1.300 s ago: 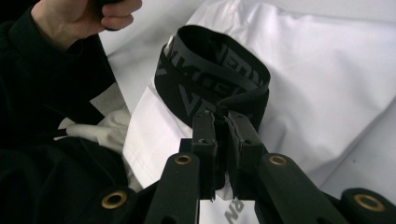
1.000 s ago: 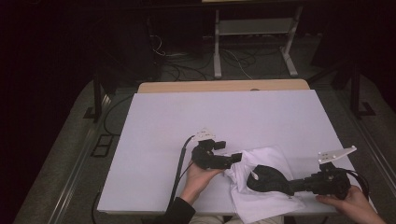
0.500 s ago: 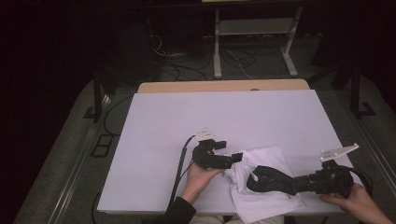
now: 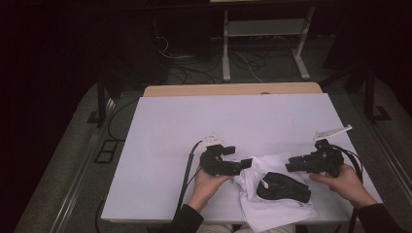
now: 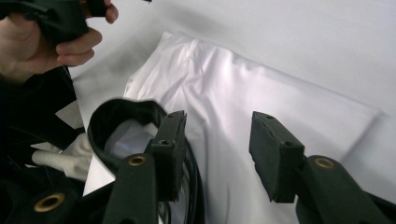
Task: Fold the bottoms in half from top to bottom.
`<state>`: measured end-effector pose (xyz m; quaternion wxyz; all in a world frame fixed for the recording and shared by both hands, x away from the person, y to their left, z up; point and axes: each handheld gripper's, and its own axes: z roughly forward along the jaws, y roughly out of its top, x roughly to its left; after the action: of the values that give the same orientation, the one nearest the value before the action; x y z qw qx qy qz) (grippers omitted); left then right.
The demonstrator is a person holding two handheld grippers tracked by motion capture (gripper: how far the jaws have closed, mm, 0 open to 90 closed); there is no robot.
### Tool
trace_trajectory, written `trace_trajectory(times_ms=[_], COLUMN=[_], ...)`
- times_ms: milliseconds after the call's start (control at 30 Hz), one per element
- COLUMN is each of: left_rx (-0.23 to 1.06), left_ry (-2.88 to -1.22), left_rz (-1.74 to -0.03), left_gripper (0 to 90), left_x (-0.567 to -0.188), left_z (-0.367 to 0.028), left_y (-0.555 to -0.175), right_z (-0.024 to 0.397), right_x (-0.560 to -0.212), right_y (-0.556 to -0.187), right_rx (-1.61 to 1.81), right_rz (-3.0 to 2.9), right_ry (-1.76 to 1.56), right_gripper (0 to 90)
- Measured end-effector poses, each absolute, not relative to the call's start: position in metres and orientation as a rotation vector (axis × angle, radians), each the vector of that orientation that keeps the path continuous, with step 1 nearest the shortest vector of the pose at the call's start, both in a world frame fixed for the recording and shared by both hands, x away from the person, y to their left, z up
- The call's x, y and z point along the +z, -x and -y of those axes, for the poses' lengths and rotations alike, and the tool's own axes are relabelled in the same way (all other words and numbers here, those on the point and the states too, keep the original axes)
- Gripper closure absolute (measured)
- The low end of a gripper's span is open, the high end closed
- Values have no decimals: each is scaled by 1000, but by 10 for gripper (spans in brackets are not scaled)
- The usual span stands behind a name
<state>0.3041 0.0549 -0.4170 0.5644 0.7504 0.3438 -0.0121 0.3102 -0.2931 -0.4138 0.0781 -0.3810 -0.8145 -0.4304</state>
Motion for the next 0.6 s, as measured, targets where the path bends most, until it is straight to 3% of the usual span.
trace_trajectory(times_ms=[600], left_rx=[-37], left_ry=[-1760], left_rz=[-806], left_gripper=[145], left_x=[-419], left_z=[-52], left_y=[-305], right_z=[267], right_x=[-428], right_y=[-335], right_rx=[-1231], right_rz=[2424], right_ry=[1117], right_gripper=[664])
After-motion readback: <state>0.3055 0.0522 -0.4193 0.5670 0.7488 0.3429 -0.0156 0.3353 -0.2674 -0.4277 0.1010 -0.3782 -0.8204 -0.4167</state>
